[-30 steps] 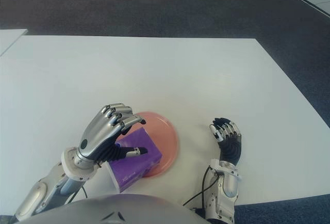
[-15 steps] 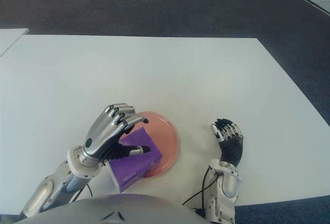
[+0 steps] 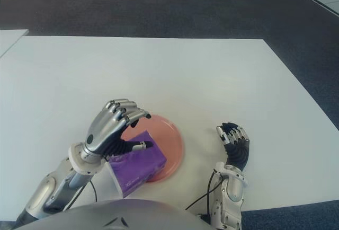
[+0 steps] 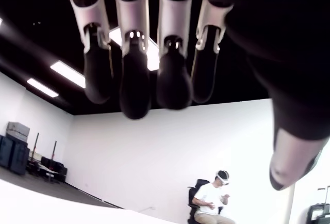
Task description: Put the tissue paper into the plate.
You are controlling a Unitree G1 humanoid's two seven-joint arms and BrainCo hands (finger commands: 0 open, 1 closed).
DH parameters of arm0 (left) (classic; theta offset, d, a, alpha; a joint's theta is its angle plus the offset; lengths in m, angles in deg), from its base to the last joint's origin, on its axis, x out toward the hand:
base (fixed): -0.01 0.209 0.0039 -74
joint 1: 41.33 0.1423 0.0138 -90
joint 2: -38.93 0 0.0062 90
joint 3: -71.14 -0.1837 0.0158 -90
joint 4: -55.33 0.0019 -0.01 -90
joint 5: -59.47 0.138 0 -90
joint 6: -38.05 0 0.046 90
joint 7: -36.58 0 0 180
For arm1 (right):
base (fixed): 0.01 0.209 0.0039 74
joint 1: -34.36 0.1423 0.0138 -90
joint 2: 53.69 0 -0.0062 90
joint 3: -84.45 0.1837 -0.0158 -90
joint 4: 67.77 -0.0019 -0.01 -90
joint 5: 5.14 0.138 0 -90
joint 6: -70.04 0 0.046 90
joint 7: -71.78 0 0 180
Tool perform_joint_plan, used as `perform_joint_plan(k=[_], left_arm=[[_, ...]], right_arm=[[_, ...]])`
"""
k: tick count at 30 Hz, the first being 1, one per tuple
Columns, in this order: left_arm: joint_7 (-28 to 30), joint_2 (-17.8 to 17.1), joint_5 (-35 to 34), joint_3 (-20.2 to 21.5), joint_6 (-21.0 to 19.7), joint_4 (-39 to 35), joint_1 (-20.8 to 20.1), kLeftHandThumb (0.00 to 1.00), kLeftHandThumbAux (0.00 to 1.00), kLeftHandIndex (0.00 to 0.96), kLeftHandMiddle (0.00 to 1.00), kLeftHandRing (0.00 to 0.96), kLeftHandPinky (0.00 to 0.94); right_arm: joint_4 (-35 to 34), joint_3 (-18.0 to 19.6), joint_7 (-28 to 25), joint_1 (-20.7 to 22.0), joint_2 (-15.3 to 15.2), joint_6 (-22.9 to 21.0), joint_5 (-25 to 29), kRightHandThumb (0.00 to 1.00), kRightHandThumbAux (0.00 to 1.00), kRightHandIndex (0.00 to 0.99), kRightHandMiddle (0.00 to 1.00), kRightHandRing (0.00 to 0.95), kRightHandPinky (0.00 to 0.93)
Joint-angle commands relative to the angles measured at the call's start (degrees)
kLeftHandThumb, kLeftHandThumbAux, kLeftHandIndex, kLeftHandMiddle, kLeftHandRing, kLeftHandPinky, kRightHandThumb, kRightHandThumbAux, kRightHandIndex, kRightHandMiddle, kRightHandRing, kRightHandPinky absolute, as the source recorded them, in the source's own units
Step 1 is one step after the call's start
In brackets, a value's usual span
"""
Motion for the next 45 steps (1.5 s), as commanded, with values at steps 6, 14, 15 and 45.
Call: perform_joint_plan(k=[6,14,15,45], left_arm=[[2.82,0.72,7.36,2.00,-6.85,-3.17,3.42,0.139,0.454,0.087,0.160,0.146,0.118],[12.16,6.66,-37.91,14.55,-13.23,2.07,-0.78,0.183,0.426,0.211,0.178,0.143,0.156],[12.37,6.88,-39.45,14.96,-13.40,2.30,-0.98,0.193,0.430,0.230,0.184,0.146,0.164],[8.83,21.16,-64.74,20.03,-26.50,-1.09,9.28,0.106,0.496,0.025,0.011,0.011,0.017]], right_arm=[[2.80,-1.84,2.12,-3.13,3.01,-6.61,-0.16,0.074,0.792,0.393,0.450,0.398,0.309],[6.21,-2.29,0.73,-2.18,3.69,-2.32,0.51,0.084,0.791,0.400,0.461,0.402,0.315],[6.59,-2.27,0.55,-2.11,3.68,-1.95,0.59,0.087,0.794,0.401,0.462,0.403,0.317],[14.02,-1.22,-10.33,-0.52,2.13,7.21,4.71,0.042,0.838,0.367,0.430,0.366,0.293]])
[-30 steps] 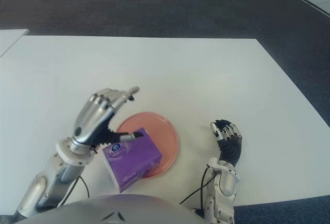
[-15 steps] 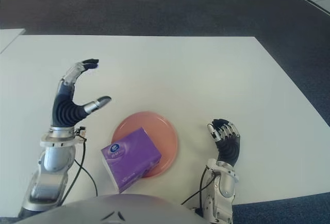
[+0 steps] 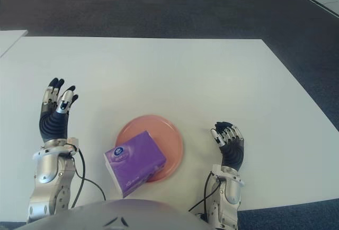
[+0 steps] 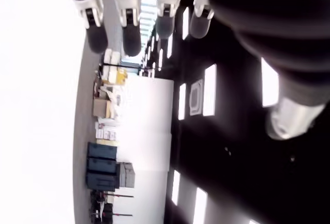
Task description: Put the tissue paper into the plate.
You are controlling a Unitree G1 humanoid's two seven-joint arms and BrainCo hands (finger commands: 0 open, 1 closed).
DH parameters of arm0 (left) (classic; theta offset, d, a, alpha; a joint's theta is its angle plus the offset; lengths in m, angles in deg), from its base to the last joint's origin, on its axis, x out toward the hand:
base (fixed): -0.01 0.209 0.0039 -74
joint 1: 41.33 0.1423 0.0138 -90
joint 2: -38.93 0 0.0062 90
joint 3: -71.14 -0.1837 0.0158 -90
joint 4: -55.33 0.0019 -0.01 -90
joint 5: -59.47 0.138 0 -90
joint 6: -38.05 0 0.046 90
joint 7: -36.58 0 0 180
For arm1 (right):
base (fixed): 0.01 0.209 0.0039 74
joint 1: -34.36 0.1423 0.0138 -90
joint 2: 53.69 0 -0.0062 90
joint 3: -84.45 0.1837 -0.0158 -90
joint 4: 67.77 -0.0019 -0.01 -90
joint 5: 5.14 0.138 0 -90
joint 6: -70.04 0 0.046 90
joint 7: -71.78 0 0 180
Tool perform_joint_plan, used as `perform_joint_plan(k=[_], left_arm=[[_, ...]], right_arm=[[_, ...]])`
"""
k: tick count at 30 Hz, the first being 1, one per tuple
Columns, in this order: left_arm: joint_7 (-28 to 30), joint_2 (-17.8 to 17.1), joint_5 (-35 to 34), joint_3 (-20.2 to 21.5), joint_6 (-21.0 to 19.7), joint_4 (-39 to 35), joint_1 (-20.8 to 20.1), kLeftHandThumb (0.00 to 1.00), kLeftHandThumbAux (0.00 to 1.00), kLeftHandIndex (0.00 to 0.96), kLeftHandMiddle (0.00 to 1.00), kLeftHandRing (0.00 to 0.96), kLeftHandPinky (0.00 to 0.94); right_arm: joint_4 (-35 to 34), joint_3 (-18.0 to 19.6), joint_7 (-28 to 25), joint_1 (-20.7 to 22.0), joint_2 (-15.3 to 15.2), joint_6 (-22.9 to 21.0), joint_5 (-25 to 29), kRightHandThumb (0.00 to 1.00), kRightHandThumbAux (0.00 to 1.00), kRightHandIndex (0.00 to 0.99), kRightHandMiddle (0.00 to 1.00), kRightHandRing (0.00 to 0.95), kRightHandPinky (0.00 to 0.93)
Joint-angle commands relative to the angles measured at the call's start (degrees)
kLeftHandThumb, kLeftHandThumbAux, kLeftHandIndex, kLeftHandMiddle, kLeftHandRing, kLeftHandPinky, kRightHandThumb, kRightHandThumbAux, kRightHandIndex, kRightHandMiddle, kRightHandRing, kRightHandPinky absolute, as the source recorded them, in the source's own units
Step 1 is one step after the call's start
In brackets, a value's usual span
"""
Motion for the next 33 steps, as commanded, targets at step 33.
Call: perform_joint_plan(k=[33], left_arm=[[8.41,0.57,1.67,-3.49,4.91,9.39,7.58,0.057,0.397,0.000,0.000,0.000,0.000]], right_arm=[[5.00,-0.11,-0.13,-1.39,-0.40,-1.49,-1.76,0.102,0.839,0.387,0.437,0.365,0.303]])
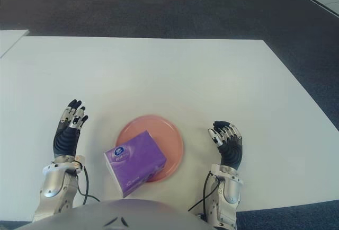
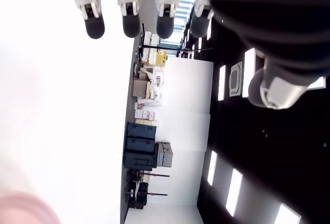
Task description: Put the tissue paper into the plate.
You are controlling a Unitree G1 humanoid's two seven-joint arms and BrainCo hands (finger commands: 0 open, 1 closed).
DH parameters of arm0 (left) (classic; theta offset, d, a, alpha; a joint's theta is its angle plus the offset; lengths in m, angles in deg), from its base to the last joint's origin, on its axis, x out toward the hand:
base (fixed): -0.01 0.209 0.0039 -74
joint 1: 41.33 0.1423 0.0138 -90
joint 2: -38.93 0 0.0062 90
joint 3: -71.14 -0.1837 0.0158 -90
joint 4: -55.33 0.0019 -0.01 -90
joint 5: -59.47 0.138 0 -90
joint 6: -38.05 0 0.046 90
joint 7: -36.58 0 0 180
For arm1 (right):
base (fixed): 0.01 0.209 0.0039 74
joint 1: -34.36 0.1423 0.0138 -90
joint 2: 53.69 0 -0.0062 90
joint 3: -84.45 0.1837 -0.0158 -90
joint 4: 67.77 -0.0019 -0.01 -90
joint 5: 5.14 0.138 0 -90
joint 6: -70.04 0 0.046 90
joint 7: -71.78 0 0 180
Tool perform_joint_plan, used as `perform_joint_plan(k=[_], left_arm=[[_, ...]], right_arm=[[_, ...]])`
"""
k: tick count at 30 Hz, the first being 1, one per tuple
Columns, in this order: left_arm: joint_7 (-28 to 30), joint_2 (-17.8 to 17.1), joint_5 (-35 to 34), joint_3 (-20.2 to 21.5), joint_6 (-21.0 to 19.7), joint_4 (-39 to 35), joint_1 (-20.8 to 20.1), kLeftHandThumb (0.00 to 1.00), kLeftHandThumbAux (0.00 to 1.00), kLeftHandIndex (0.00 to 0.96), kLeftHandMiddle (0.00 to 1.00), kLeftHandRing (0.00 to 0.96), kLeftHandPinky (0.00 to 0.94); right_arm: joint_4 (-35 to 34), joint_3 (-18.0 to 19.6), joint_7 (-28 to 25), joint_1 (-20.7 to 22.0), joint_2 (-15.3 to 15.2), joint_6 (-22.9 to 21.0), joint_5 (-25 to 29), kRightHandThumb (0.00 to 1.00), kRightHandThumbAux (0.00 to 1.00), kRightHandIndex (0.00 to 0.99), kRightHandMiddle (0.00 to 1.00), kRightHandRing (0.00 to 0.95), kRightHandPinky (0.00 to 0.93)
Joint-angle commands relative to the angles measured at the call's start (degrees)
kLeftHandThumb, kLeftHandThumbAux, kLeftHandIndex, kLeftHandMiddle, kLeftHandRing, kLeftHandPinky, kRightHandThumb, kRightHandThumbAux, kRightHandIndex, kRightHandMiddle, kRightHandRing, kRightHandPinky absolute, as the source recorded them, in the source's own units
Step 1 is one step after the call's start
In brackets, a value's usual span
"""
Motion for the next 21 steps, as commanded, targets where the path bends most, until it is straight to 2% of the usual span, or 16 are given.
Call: perform_joint_plan(k=[1,6,10,12,15,21], left_arm=[[1.31,-0.05,0.81,-0.95,1.31,1.97,0.87,0.056,0.396,0.000,0.000,0.000,0.000],[1.71,0.42,0.44,-1.47,1.96,3.58,1.31,0.052,0.404,0.000,0.000,0.000,0.000],[0.88,1.15,0.98,-1.77,2.31,5.01,1.49,0.041,0.440,0.035,0.065,0.067,0.112],[0.14,1.52,1.70,-1.91,2.61,5.83,1.55,0.043,0.473,0.091,0.130,0.133,0.188],[-0.65,1.95,2.73,-2.20,3.51,7.15,1.84,0.050,0.511,0.142,0.185,0.185,0.219],[-2.25,2.84,4.13,-3.33,5.51,8.99,2.90,0.087,0.548,0.187,0.240,0.243,0.270]], right_arm=[[3.67,0.02,-0.26,-2.08,0.27,-3.73,0.07,0.102,0.837,0.385,0.436,0.363,0.303],[3.76,-0.14,-2.00,-1.98,-0.11,-1.50,0.07,0.106,0.818,0.377,0.430,0.355,0.299],[4.48,-0.18,-4.33,-1.77,-0.57,1.42,0.27,0.105,0.800,0.367,0.420,0.341,0.280],[4.94,-0.29,-6.10,-1.67,-0.88,3.35,0.75,0.102,0.790,0.360,0.412,0.332,0.272],[5.29,-0.29,-7.77,-1.60,-1.22,5.09,1.12,0.098,0.767,0.354,0.410,0.329,0.273],[3.64,-0.66,-9.47,-2.57,-1.67,6.46,0.82,0.112,0.721,0.350,0.412,0.330,0.272]])
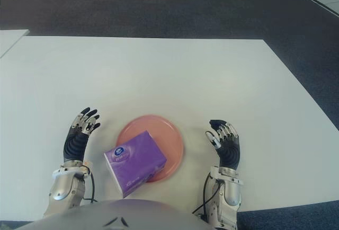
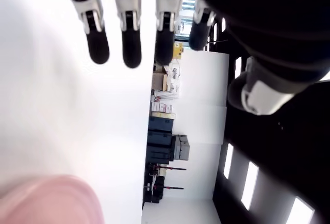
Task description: Put the tissue paper into the plate.
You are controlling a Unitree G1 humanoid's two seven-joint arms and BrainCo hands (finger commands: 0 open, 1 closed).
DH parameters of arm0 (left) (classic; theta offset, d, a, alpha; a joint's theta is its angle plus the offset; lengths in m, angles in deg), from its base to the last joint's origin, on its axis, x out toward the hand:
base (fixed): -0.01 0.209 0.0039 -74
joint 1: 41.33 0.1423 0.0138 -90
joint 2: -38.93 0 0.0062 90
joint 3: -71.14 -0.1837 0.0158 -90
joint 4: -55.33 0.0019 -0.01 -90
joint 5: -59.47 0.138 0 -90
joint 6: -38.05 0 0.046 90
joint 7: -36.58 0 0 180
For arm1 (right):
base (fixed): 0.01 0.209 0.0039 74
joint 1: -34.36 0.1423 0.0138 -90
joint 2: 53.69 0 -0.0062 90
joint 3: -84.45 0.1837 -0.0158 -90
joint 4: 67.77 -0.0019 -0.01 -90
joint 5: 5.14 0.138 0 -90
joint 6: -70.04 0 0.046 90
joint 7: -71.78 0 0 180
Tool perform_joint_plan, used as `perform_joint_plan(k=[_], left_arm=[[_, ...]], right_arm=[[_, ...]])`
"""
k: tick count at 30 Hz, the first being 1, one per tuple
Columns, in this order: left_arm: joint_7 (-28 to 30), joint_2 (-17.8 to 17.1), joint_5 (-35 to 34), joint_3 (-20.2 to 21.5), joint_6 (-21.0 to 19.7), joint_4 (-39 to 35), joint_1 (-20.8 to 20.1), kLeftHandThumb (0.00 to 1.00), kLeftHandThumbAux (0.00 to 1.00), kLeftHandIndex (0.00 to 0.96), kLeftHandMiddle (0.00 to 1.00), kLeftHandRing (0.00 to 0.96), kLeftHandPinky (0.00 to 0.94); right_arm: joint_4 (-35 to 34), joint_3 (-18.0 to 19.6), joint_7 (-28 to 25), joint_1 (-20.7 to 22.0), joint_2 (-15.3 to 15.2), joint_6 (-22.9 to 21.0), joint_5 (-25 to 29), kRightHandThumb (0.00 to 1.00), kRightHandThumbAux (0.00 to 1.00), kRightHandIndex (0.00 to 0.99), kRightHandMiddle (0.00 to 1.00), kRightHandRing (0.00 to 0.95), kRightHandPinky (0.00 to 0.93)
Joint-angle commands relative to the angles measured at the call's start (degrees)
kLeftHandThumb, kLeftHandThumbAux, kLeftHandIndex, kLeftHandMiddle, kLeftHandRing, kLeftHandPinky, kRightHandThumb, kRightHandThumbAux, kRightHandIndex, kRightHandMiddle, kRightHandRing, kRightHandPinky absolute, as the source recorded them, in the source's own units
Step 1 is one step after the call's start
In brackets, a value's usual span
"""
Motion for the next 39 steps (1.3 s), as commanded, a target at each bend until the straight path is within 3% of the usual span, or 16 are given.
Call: perform_joint_plan(k=[1,4,6,12,24,34,39], left_arm=[[-1.70,2.43,1.21,-0.86,1.67,2.15,1.89,0.090,0.549,0.189,0.243,0.247,0.273],[-2.26,3.24,0.69,-1.32,3.13,3.09,2.37,0.119,0.558,0.204,0.264,0.275,0.300],[-2.47,3.67,0.17,-1.55,4.08,3.64,2.57,0.147,0.563,0.213,0.276,0.290,0.309],[-2.76,4.28,-1.31,-2.51,6.45,4.81,3.04,0.193,0.582,0.223,0.290,0.307,0.319],[-2.94,3.50,-1.99,-4.76,8.90,4.79,4.53,0.190,0.596,0.189,0.270,0.293,0.304],[-2.82,3.35,-2.70,-5.03,11.03,6.25,4.92,0.197,0.574,0.180,0.258,0.284,0.302],[-3.27,3.51,-2.22,-5.21,11.83,6.62,5.26,0.200,0.562,0.192,0.254,0.279,0.291]], right_arm=[[-0.42,-0.70,-0.92,-3.11,0.24,-0.72,0.42,0.112,0.718,0.349,0.411,0.330,0.271],[-7.66,-2.65,-1.08,-7.58,1.16,-0.71,0.34,0.116,0.680,0.334,0.402,0.320,0.259],[-8.96,-3.29,-1.71,-8.85,1.46,0.87,0.49,0.117,0.645,0.316,0.383,0.305,0.241],[-8.01,-2.51,-1.94,-8.41,0.19,1.41,0.26,0.094,0.565,0.254,0.313,0.241,0.164],[-4.34,-2.57,-4.75,-6.59,-0.76,9.37,0.02,0.096,0.452,0.165,0.221,0.158,0.096],[-0.57,-2.98,-4.88,-3.20,-1.32,11.08,-0.15,0.113,0.434,0.149,0.194,0.130,0.070],[-1.02,-3.68,-6.16,-3.57,-1.90,11.46,1.10,0.118,0.431,0.139,0.175,0.115,0.052]])
